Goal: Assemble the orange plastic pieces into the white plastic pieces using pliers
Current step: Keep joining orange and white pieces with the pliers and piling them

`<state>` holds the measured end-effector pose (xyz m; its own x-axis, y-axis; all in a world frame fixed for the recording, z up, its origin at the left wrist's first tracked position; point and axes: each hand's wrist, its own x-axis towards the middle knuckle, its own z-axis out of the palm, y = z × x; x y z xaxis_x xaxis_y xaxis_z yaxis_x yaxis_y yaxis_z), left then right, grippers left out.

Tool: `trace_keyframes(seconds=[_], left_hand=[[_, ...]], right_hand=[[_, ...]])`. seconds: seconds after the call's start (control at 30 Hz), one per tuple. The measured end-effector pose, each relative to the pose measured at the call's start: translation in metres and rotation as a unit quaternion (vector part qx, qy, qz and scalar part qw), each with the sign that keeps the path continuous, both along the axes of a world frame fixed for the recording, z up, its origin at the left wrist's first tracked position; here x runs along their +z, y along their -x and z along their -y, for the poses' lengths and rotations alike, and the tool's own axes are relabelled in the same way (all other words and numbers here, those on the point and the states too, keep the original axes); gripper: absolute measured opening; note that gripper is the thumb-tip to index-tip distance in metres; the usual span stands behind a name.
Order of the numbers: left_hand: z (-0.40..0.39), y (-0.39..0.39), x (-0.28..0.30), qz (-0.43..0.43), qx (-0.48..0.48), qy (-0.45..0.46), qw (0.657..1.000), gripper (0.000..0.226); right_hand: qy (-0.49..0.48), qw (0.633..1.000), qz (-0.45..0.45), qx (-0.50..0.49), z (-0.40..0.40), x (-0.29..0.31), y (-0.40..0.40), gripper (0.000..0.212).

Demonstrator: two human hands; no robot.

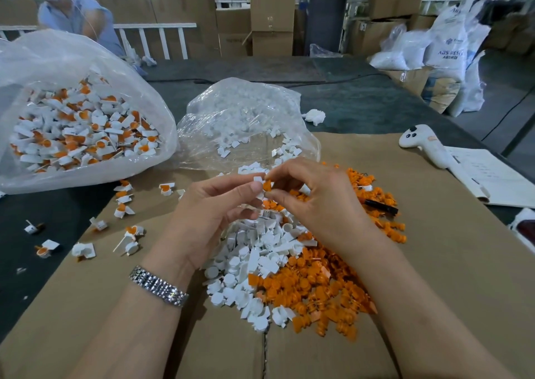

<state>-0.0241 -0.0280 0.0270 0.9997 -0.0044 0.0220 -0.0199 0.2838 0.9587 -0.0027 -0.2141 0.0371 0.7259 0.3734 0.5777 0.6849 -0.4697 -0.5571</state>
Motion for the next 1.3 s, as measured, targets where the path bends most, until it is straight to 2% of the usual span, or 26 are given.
trace_keyframes(seconds=[0.27, 0.47, 0.53, 0.6, 0.63, 0.7, 0.77, 0.83, 0.97, 1.1, 1.23, 1.3], left_hand=[[0.000, -0.002, -0.003, 0.009, 0.014, -0.015, 1.000, 0.030], [-0.001, -0.003, -0.005, -0.014, 0.013, -0.033, 0.999, 0.025], [-0.002, -0.003, -0.005, -0.022, 0.018, -0.036, 0.999, 0.025], [-0.003, -0.003, -0.006, -0.033, 0.023, -0.025, 0.999, 0.025], [-0.003, -0.003, -0.006, -0.040, 0.025, -0.021, 0.999, 0.024], [-0.004, -0.003, -0.005, -0.045, 0.030, -0.022, 0.998, 0.024], [-0.005, -0.003, -0.005, -0.038, 0.035, -0.022, 0.998, 0.025], [-0.006, -0.004, -0.004, -0.035, 0.041, -0.021, 0.998, 0.027], [-0.006, -0.004, -0.004, -0.036, 0.046, -0.020, 0.998, 0.021], [-0.005, -0.004, -0.005, -0.035, 0.060, -0.003, 0.998, 0.013], [-0.004, -0.004, -0.004, -0.038, 0.078, 0.021, 0.996, 0.019], [-0.004, -0.004, -0.003, -0.038, 0.078, 0.038, 0.996, 0.022]], right_hand=[[0.019, 1.000, 0.012, -0.001, -0.002, -0.001, 0.000, 0.017], [0.077, 0.997, -0.002, -0.006, -0.003, -0.001, 0.000, 0.019], [0.070, 0.997, -0.016, -0.029, 0.001, 0.000, -0.003, 0.023], [0.082, 0.991, -0.041, -0.099, 0.010, 0.001, -0.008, 0.028], [0.115, 0.980, -0.061, -0.151, 0.017, 0.001, -0.012, 0.032], [0.224, 0.933, -0.134, -0.248, 0.031, -0.001, -0.019, 0.047], [0.309, 0.884, -0.209, -0.280, 0.039, -0.006, -0.022, 0.058], [0.337, 0.869, -0.229, -0.282, 0.042, -0.009, -0.023, 0.057], [0.340, 0.867, -0.202, -0.302, 0.036, -0.010, -0.021, 0.044], [0.362, 0.859, -0.178, -0.314, 0.024, -0.012, -0.021, 0.044], [0.285, 0.897, -0.166, -0.296, 0.027, -0.004, -0.019, 0.035], [0.192, 0.930, -0.179, -0.259, 0.029, 0.007, -0.016, 0.030]])
